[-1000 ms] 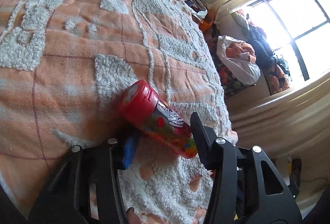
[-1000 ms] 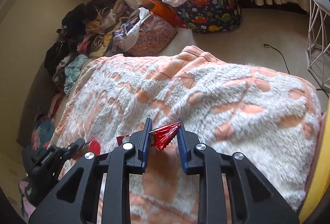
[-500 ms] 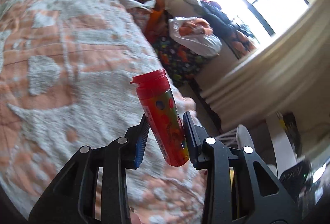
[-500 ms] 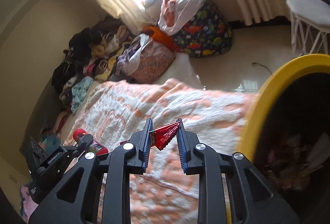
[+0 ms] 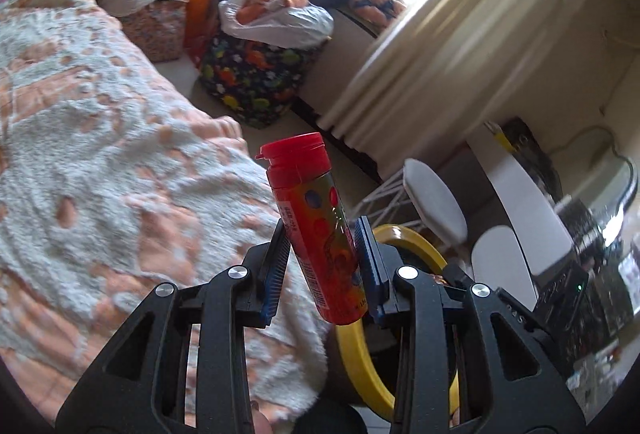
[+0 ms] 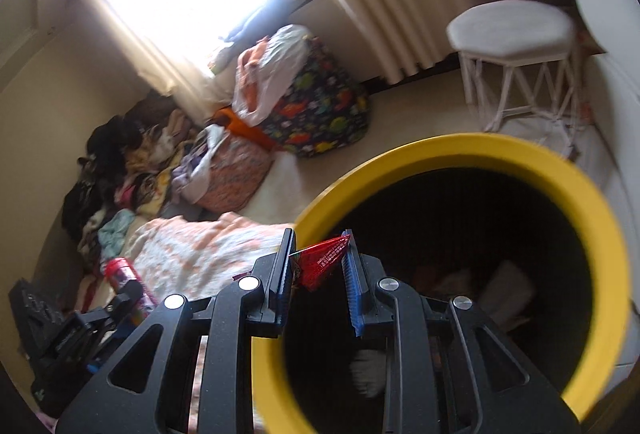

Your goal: Collect trash

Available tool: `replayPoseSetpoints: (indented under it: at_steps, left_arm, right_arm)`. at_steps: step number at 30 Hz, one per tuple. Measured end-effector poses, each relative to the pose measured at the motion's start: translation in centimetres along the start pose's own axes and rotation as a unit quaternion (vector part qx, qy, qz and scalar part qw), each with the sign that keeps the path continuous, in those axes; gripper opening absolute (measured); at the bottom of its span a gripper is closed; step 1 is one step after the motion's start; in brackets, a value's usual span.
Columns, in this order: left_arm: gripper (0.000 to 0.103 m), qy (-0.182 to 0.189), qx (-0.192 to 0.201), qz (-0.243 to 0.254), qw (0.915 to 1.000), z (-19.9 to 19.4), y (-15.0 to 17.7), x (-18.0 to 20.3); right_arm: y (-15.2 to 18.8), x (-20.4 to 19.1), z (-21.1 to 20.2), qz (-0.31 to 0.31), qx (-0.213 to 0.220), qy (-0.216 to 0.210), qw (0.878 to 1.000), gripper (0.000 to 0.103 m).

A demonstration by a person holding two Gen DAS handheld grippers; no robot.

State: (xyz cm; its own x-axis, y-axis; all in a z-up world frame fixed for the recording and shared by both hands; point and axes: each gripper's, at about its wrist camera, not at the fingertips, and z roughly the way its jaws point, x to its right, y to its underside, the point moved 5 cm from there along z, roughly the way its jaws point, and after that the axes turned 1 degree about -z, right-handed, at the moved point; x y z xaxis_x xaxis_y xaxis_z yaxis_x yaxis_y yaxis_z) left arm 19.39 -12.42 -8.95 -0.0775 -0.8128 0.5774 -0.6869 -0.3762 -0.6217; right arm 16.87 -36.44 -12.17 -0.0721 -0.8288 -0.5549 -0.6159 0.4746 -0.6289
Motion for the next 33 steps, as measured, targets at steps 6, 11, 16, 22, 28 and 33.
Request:
replayPoseSetpoints:
  at_steps: [6, 11, 16, 22, 28, 33]
  left_arm:
    - [0.026, 0.022, -0.029, 0.051, 0.998, 1.7, 1.9, 3.6]
    - [0.026, 0.035, -0.057, 0.087, 0.994, 3.1, 3.5, 6.1]
    - [0.027, 0.044, -0.085, 0.126, 0.9874, 4.5, 5.5, 8.1]
    - [0.037, 0.042, -0.106, 0.159, 0.9806, 5.5, 6.8, 9.6]
    - [0.063, 0.033, -0.1, 0.173, 0.9792, 5.2, 6.9, 10.1]
    - [0.084, 0.017, -0.078, 0.176, 0.9811, 3.7, 5.9, 9.3]
  right_arm:
    - [0.1, 2.4, -1.2, -0.006, 0.009, 0.034, 0.999, 0.024]
    - [0.2, 3.4, -2.6, -0.021, 0.013, 0.053, 0.998, 0.029]
    - [0.0, 4.5, -4.2, -0.022, 0.022, 0.067, 0.997, 0.047]
    - [-0.4, 5.0, -6.9, -0.033, 0.043, 0.081, 0.995, 0.062]
    - [-0.9, 4.4, -8.9, -0.052, 0.06, 0.092, 0.993, 0.078]
    - [-0.7, 3.0, -10.7, -0.088, 0.076, 0.094, 0.989, 0.088]
